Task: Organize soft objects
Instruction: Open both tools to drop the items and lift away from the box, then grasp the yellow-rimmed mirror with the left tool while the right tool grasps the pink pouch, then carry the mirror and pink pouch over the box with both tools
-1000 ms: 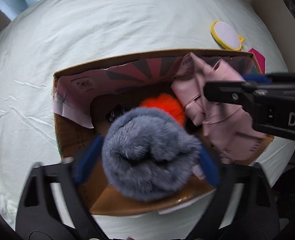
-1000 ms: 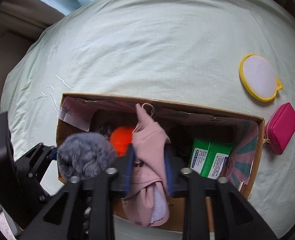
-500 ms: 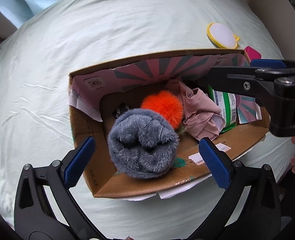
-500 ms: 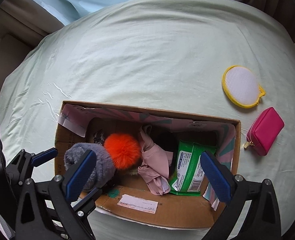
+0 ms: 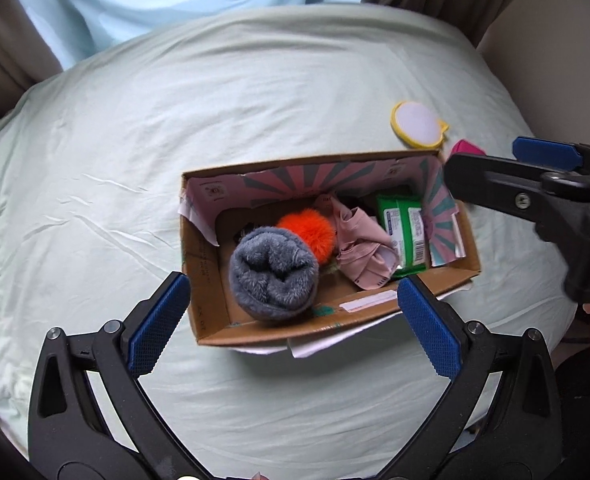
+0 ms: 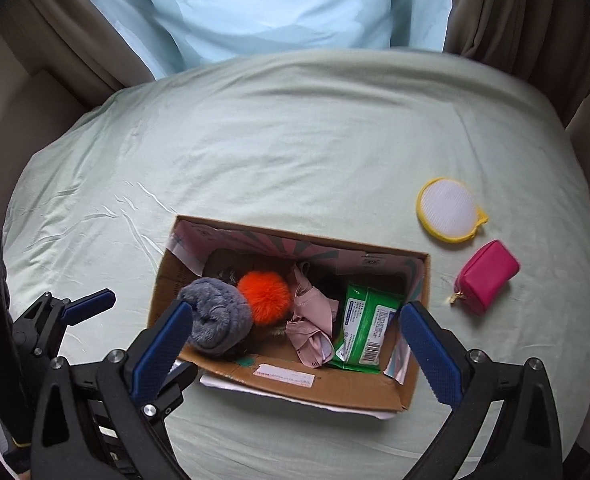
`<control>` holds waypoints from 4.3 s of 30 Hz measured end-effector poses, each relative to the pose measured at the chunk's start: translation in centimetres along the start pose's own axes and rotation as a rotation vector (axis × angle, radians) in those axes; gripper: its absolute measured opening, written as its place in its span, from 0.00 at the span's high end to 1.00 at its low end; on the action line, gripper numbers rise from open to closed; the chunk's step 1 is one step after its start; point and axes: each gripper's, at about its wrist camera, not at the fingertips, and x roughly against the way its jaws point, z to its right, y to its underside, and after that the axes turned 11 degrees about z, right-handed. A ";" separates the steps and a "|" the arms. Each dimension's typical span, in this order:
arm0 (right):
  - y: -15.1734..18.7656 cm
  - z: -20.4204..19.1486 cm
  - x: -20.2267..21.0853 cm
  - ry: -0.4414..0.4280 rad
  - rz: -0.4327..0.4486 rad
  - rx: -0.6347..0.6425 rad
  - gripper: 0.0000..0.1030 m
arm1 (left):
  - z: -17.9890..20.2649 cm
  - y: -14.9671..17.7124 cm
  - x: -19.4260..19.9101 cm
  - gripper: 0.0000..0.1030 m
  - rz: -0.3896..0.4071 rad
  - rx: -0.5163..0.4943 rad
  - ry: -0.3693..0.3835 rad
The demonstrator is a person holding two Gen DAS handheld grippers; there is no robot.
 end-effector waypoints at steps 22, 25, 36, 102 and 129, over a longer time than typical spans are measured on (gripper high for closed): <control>5.1 5.2 25.6 0.193 0.420 -0.159 0.00 | 8.6 -0.1 21.3 0.00 0.349 0.055 -0.073; 6.1 7.2 27.6 0.213 0.461 -0.163 0.00 | 11.1 -0.2 22.4 0.00 0.367 0.053 -0.062; 6.3 15.3 29.5 0.209 0.472 -0.164 0.00 | 19.5 -3.1 20.4 0.00 0.361 0.067 0.004; 4.6 27.7 -14.7 0.368 -0.111 -0.657 0.46 | 22.7 -17.3 -34.5 0.78 -0.295 -0.427 0.127; 0.4 27.3 -2.4 0.344 0.043 -0.548 0.58 | 21.7 -20.0 -16.8 0.87 -0.104 -0.378 0.148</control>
